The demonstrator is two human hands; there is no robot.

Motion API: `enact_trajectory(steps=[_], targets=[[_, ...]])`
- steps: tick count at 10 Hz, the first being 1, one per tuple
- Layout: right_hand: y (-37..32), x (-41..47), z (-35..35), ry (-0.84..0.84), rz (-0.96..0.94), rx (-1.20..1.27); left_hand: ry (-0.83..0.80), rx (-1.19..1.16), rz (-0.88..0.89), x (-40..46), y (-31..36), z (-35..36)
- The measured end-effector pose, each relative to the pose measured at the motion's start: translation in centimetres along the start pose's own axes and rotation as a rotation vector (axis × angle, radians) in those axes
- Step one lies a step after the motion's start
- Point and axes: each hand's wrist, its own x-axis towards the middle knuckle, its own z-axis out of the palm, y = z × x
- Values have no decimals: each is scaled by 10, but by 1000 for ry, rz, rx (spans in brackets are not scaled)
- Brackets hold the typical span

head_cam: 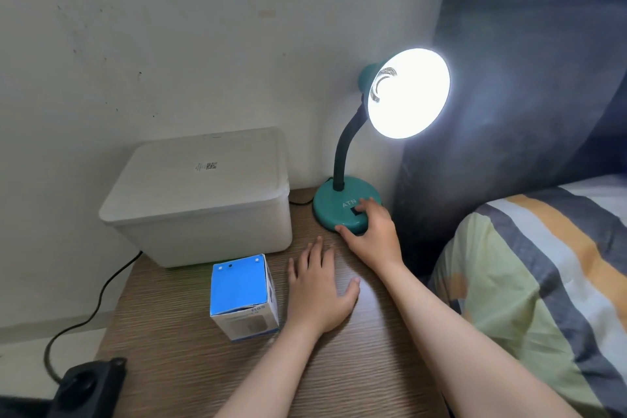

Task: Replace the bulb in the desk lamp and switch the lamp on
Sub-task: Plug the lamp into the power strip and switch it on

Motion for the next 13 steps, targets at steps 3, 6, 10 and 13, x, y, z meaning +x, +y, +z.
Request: enact_trajectory(steps=[3, 6, 10, 13], targets=[[0, 2, 1, 1, -1, 0, -10, 4, 1, 1, -1, -1], [2, 1, 2, 16, -2, -1, -6, 6, 2, 1, -1, 1], [3, 0, 2, 8, -1, -13, -4, -6, 10, 1, -2, 3], [2, -1, 1, 7, -4, -17, -1, 4, 9, 1, -2, 3]])
